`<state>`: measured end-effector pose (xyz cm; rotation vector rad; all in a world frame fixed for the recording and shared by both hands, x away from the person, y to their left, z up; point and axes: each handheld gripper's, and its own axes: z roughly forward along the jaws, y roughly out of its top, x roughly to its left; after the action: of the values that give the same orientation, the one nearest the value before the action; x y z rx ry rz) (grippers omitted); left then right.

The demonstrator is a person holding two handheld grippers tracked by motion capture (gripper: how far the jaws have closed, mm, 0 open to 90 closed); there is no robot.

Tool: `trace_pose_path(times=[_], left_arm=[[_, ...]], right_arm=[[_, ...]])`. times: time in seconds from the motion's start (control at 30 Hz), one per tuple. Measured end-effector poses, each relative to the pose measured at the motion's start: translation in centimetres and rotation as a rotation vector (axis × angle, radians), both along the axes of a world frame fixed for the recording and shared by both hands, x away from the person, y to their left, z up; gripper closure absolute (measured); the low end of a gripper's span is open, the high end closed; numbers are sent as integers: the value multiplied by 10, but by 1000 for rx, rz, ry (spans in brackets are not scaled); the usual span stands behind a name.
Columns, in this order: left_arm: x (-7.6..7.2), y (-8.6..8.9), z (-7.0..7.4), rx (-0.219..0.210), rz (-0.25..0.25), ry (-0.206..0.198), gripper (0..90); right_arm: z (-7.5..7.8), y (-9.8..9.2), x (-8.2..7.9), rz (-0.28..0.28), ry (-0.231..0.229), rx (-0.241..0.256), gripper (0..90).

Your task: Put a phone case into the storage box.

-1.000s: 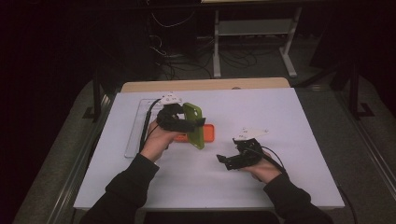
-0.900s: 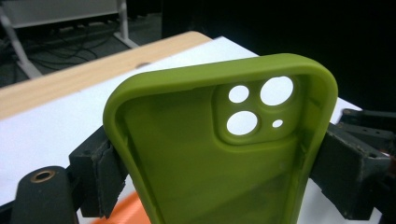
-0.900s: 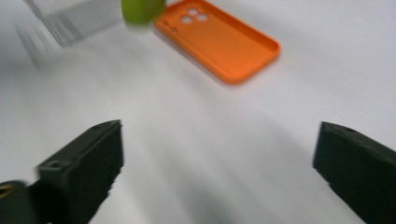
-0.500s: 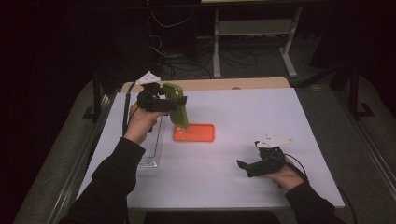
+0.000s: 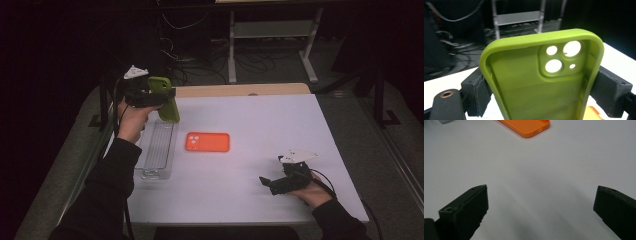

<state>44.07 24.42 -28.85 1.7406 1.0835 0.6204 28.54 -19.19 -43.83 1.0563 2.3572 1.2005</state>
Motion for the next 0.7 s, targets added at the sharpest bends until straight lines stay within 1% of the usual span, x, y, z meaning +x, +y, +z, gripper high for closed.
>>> trace_pose_path(times=[0.17,0.27,0.3,0.43,0.47,0.57,0.63,0.67,0.7], left_arm=[[11,3,-6,27,91,-17,136],[18,1,-11,53,132,-19,136],[21,1,-14,72,150,-20,136],[29,-3,-22,85,198,-7,136],[31,-4,-24,102,213,-6,136],[38,-7,-31,108,249,-6,136],[42,-7,-36,127,261,-3,136],[44,-8,-38,122,275,-2,136],[45,-8,-41,141,282,2,136]], right_arm=[[-1,2,-1,4,3,-6,0],[0,2,-1,9,5,-10,0],[0,2,-1,9,4,-9,0],[0,2,-1,9,0,-5,0],[0,2,-1,10,-1,-5,0],[0,2,-2,10,-1,-6,0],[0,2,-2,11,-2,-5,0],[0,2,-2,12,-5,-6,0],[0,2,-2,13,-2,-4,0]])
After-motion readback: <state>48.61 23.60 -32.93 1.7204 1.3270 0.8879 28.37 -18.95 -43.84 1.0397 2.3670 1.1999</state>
